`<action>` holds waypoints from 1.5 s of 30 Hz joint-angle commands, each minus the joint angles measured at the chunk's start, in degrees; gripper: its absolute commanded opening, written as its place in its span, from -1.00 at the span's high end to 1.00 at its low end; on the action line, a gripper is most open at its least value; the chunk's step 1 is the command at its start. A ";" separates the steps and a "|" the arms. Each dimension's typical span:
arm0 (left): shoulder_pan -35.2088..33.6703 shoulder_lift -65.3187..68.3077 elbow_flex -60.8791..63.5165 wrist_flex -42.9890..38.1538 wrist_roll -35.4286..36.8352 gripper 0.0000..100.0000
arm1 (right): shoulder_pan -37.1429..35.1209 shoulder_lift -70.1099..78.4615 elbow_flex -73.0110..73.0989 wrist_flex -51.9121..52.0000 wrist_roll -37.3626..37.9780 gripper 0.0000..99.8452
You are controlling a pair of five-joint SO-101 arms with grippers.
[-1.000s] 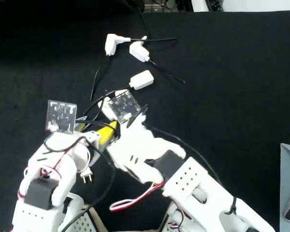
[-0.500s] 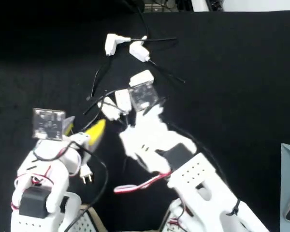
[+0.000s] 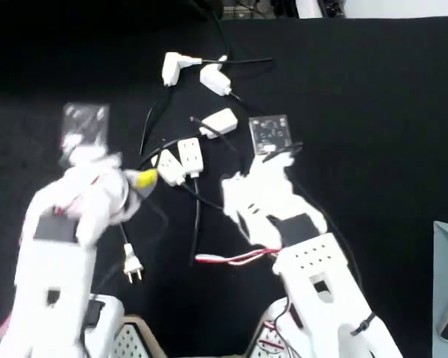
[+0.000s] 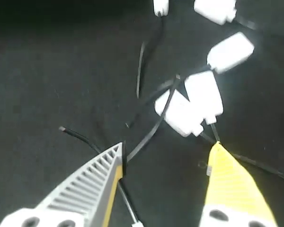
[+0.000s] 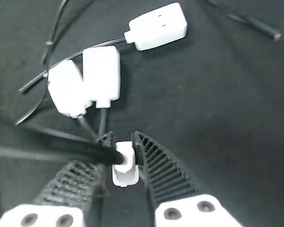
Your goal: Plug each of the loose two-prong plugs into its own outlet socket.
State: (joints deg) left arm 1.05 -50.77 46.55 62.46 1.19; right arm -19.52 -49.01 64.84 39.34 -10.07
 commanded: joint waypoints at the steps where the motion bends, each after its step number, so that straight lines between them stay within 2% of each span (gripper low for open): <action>1: 4.18 17.23 -10.86 -1.23 1.41 0.42 | 3.25 -1.19 -0.22 -1.67 2.64 0.98; 8: 8.40 42.55 -29.76 -1.23 1.93 0.42 | 5.19 -1.19 0.04 -1.85 2.99 0.98; 10: 8.66 48.09 -34.77 -1.23 4.40 0.42 | 5.19 -1.19 0.04 -1.85 2.99 0.98; 13: 9.10 55.12 -41.89 -1.23 7.38 0.42 | 5.19 -1.19 0.13 -1.76 2.99 0.98; 25: 11.38 78.59 -61.23 -0.79 7.74 0.43 | 5.19 -1.19 0.22 -1.49 2.99 0.98; 30: 11.30 82.02 -62.73 -0.70 7.74 0.45 | 5.19 -1.19 0.22 -1.49 2.99 0.98; 38: 10.95 81.93 -62.64 -0.53 7.30 0.86 | 5.19 -1.19 0.22 -1.49 2.99 0.98; 40: 10.95 81.49 -64.04 1.85 7.30 0.94 | 5.19 -1.19 0.22 -1.49 2.99 0.98; 45: 11.47 76.57 -68.53 12.04 7.12 0.94 | 5.19 -1.19 0.75 -1.67 2.99 0.98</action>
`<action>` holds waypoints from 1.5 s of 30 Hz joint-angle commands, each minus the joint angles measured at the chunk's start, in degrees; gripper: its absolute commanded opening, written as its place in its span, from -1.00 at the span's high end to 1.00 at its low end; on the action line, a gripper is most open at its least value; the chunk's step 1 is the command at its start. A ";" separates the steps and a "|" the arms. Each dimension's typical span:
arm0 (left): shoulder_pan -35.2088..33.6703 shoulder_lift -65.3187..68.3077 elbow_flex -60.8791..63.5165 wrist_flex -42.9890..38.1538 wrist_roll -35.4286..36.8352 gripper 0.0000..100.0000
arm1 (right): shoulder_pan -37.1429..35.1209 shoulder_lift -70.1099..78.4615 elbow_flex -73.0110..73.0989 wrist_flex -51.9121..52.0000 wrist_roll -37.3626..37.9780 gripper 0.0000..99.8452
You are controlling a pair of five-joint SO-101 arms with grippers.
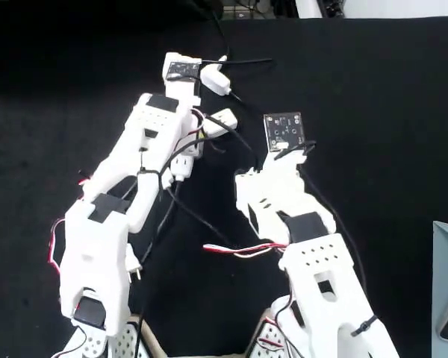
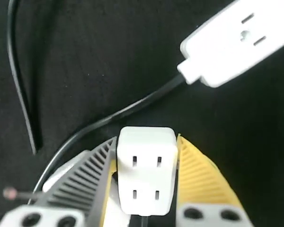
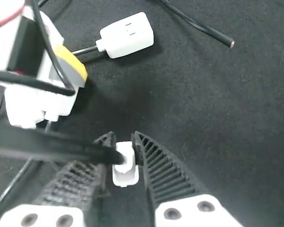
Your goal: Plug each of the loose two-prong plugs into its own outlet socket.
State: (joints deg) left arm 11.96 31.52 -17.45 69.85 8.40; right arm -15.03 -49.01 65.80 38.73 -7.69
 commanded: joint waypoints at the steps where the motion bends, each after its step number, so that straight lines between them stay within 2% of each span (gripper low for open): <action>1: 0.40 -7.03 -5.23 6.42 -0.53 0.94 | 0.70 -1.19 -0.22 -0.97 0.62 0.98; 9: 1.10 -18.64 -0.48 17.23 -15.38 0.94 | 0.70 -1.27 -0.22 -0.88 0.62 0.98; 14: 1.63 -25.76 12.44 18.81 -21.01 0.94 | 0.79 -1.63 -0.22 -0.70 0.70 0.98; 17: 2.68 -30.33 23.43 14.68 -22.77 0.94 | 0.79 -1.71 -1.19 2.11 2.81 0.98; 22: 5.41 -37.71 42.07 2.90 -23.30 0.94 | 0.79 -1.71 -4.26 8.18 3.08 0.98; 26: 9.10 -42.37 52.26 -4.57 -23.03 0.93 | 0.79 -1.71 -6.64 11.87 3.16 0.98; 28: 10.07 -43.60 54.46 -4.84 -23.03 0.80 | 0.79 -1.71 -7.34 12.75 3.16 0.98; 31: 9.89 -45.10 56.57 -4.84 -22.77 0.45 | 0.88 -1.71 -7.52 12.92 3.16 0.98; 33: 8.57 -45.80 56.75 -4.92 -21.63 0.37 | 1.14 -1.71 -7.52 12.92 3.16 0.98; 36: 6.29 -47.91 55.69 -4.13 -22.59 0.38 | 3.25 -1.71 -7.52 12.92 4.40 0.98; 40: 2.33 -54.07 52.97 2.29 -24.00 0.38 | 3.78 -1.71 -7.52 12.92 5.54 0.98; 45: -7.78 -64.88 52.88 7.38 -24.00 0.39 | -2.11 -1.71 -7.60 12.84 5.63 0.98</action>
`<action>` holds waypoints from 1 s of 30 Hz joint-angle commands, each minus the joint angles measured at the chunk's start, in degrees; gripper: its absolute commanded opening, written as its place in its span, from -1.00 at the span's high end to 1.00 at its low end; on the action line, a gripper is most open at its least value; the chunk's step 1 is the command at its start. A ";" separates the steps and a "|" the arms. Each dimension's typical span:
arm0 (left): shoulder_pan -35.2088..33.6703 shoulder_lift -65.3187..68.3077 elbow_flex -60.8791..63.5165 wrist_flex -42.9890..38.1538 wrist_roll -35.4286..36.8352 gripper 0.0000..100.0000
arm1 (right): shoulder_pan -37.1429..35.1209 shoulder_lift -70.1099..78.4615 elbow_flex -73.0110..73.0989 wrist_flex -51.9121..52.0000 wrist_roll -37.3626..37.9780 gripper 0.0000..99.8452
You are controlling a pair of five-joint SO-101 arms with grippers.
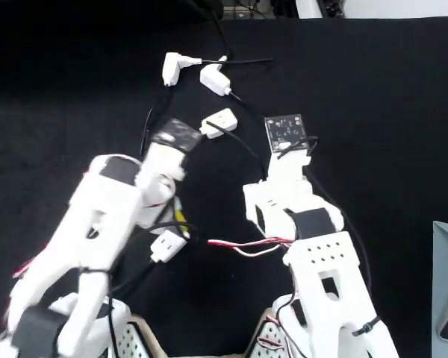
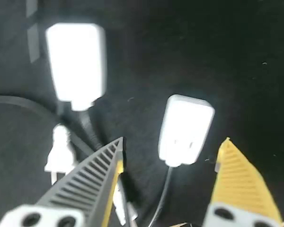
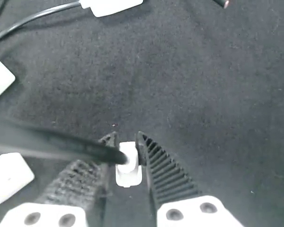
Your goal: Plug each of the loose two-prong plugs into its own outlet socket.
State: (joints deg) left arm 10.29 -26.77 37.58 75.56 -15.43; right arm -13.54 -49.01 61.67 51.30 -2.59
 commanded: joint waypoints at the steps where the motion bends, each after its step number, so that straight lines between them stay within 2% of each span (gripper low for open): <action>1: -9.10 -8.70 -1.19 1.58 -0.09 0.39 | -5.27 -1.71 -3.47 0.26 0.53 0.98; 6: -21.32 -17.05 6.20 1.49 0.00 0.39 | -15.30 -1.71 -3.38 0.18 0.09 0.98; 11: -28.44 -22.59 15.87 -1.58 0.00 0.39 | -25.23 -1.71 -2.86 -1.05 0.09 0.98; 15: -33.63 -25.93 23.25 -6.68 -0.18 0.39 | -28.57 -1.63 0.92 -8.35 0.44 0.98; 20: -36.09 -27.16 30.11 -12.40 -0.18 0.39 | -29.89 -1.27 7.43 -19.16 0.53 0.98; 30: -36.35 -27.16 32.48 -13.45 -0.26 0.39 | -31.65 -1.10 9.63 -21.98 0.62 0.98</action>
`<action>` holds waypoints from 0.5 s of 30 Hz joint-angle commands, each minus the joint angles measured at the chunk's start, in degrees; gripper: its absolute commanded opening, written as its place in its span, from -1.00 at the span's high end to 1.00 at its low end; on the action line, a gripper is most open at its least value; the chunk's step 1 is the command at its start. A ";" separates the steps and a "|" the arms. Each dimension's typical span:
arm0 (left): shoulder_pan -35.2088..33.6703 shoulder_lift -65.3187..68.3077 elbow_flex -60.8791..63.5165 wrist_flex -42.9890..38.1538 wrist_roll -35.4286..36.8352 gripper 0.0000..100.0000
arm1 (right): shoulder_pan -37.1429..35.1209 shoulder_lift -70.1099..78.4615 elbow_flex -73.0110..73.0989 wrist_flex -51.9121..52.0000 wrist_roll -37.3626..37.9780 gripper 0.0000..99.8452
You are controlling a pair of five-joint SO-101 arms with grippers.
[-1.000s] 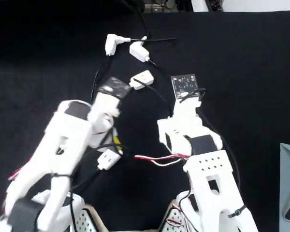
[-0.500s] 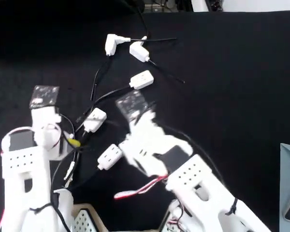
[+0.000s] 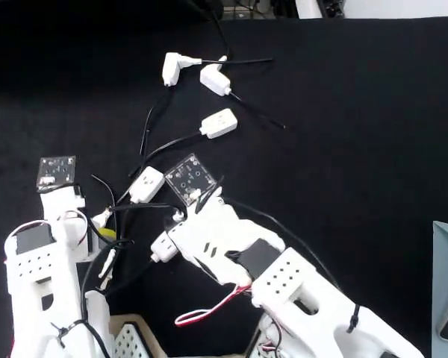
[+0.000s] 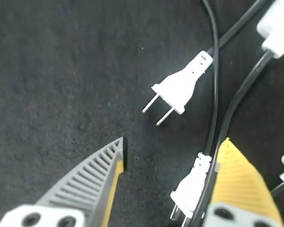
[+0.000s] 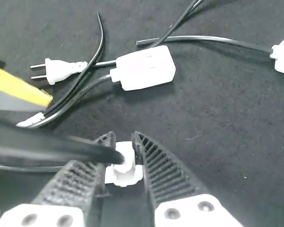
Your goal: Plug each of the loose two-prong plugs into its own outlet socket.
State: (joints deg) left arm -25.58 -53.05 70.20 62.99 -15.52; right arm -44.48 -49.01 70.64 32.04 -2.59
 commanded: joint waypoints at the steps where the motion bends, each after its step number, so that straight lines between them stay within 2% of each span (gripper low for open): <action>1: -0.48 -0.88 -0.13 -0.88 -0.18 0.39 | -0.70 -1.10 1.98 -5.01 1.05 0.98; 5: -0.48 -0.88 -0.13 -0.88 0.00 0.39 | -0.70 -1.10 7.25 -12.13 4.92 0.98; 15: -0.31 -0.97 0.57 -0.88 -0.09 0.39 | -0.70 0.48 7.43 -13.01 4.75 0.98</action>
State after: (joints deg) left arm -25.58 -53.23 71.25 62.99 -15.60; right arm -44.57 -48.92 78.73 20.53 1.71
